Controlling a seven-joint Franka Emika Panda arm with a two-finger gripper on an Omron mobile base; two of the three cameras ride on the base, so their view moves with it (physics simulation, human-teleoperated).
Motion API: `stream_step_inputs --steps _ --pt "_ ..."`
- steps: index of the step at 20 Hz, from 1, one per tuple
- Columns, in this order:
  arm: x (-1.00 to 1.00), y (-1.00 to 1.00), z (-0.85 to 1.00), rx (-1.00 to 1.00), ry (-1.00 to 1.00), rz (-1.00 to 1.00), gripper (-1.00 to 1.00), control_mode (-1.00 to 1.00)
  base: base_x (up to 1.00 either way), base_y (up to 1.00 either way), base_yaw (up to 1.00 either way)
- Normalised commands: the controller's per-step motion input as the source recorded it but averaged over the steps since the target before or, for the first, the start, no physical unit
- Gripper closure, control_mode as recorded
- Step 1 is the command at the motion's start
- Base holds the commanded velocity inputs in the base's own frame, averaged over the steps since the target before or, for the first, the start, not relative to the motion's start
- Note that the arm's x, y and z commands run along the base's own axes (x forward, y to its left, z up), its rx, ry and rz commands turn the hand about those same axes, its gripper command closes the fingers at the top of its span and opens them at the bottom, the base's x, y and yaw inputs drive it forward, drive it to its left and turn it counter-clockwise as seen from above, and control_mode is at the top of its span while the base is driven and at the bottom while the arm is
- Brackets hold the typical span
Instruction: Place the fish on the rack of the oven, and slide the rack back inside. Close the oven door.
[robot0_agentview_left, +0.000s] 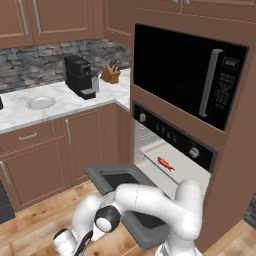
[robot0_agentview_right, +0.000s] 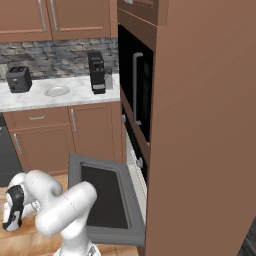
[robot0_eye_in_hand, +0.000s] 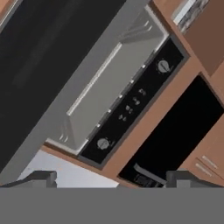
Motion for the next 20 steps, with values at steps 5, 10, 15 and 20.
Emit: stream_step_inputs --steps 5,10,15,20 --pt "0.59 -0.09 -0.40 -0.05 0.13 -0.19 -1.00 -1.00 0.00 0.00 0.00" --pt "0.64 0.00 -0.64 -0.04 0.14 -0.17 -1.00 -1.00 0.00 0.00 0.00" --pt "0.52 0.00 -0.92 -0.03 0.13 -0.10 -1.00 -1.00 0.00 0.00 0.00" --pt "0.23 0.20 -0.77 0.00 0.22 -0.01 -1.00 -1.00 0.00 0.00 0.00"
